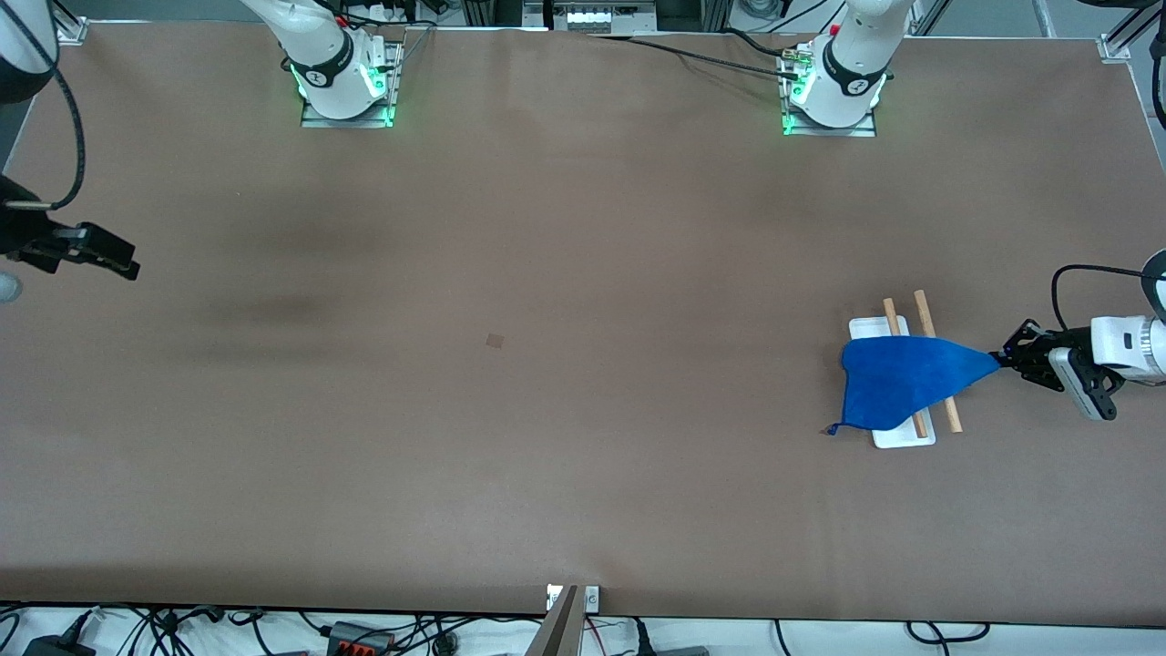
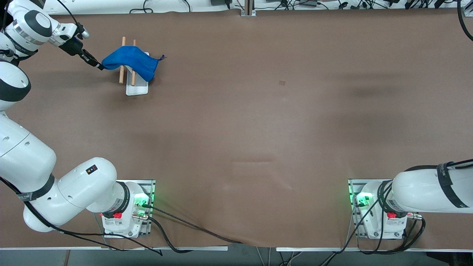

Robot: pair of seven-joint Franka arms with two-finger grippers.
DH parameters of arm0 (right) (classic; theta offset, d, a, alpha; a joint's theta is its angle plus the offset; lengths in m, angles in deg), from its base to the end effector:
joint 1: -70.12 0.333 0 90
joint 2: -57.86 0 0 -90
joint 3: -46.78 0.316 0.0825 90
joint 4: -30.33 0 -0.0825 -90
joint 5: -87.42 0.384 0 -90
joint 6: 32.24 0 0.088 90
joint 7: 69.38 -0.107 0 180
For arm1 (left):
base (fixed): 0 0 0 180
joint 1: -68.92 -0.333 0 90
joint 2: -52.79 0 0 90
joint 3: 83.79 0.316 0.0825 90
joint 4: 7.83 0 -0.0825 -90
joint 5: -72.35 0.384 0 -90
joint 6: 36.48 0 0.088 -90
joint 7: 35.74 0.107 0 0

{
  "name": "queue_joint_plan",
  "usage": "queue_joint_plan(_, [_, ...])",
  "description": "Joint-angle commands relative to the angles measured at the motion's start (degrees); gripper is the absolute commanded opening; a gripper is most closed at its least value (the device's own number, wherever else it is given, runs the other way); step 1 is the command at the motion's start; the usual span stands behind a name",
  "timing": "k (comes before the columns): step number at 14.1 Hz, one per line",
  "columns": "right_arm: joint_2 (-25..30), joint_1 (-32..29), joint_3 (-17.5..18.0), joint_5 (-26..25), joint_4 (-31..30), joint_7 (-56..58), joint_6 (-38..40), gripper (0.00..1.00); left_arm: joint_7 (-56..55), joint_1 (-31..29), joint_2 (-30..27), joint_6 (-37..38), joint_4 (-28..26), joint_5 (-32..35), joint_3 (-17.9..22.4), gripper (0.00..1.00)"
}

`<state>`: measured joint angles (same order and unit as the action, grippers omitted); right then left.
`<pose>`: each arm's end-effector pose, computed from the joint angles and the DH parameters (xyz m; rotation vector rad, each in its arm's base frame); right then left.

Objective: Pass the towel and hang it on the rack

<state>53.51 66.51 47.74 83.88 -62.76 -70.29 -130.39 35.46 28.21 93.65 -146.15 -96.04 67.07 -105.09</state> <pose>0.5861 -0.0332 0.5682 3.0803 -0.0829 0.0177 0.6238 0.2485 0.2378 2.4795 -1.0651 0.0403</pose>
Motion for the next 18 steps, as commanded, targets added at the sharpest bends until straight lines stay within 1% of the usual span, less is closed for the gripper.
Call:
queue_joint_plan(1, [2.7,-0.3,0.3,1.2,-3.6,1.7,-2.1,1.0,0.7,-0.3,0.7,0.5,1.9,0.5,-0.6,1.0])
queue_joint_plan(3, [2.6,-0.3,0.3,1.1,-3.2,3.1,-2.2,1.0,0.5,-0.2,0.4,0.9,2.7,0.8,-0.7,1.0])
queue_joint_plan(4, [2.4,-0.3,0.3,1.2,-2.7,3.1,-2.7,1.0,0.4,-0.2,0.3,2.5,5.0,1.1,-0.7,1.0])
queue_joint_plan(6, [2.3,-0.2,0.4,0.7,-2.3,3.0,-2.6,1.0,0.2,-0.1,0.3,10.9,10.5,1.2,-0.6,1.0])
queue_joint_plan(7, [2.2,-0.2,0.4,0.6,-2.2,2.9,-2.4,1.0,0.1,0.3,0.3,13.9,13.2,1.2,-0.5,1.0])
queue_joint_plan(10, [2.6,-0.2,0.4,0.7,-2.0,3.2,-1.9,1.0,-1.6,0.4,0.3,19.5,18.6,1.1,-0.4,1.0])
queue_joint_plan(11, [2.6,-0.1,0.6,0.6,-1.9,2.9,-1.9,1.0,-4.1,0.4,0.3,22.8,20.2,1.1,-0.4,1.0])
queue_joint_plan(13, [2.3,0.0,0.6,0.6,-1.9,2.7,-1.8,1.0,-12.4,1.2,0.3,31.5,26.7,2.0,-0.5,1.0])
queue_joint_plan(14, [2.3,-0.1,0.6,0.6,-1.8,2.7,-1.9,1.0,-17.3,1.8,0.3,36.1,30.0,3.9,-0.6,1.0])
queue_joint_plan(15, [2.4,-0.2,0.4,0.6,-1.7,3.2,-1.8,1.0,-20.5,2.4,0.1,39.2,32.4,5.4,-0.7,1.0])
queue_joint_plan(16, [2.6,-0.3,0.3,0.6,-1.6,3.3,-1.8,1.0,-22.5,3.6,-0.5,40.8,33.6,6.5,-0.7,1.0])
queue_joint_plan(18, [2.6,-0.2,0.4,0.6,-1.6,2.7,-1.8,1.0,-25.0,6.0,-1.1,41.0,34.0,7.3,-0.7,1.0])
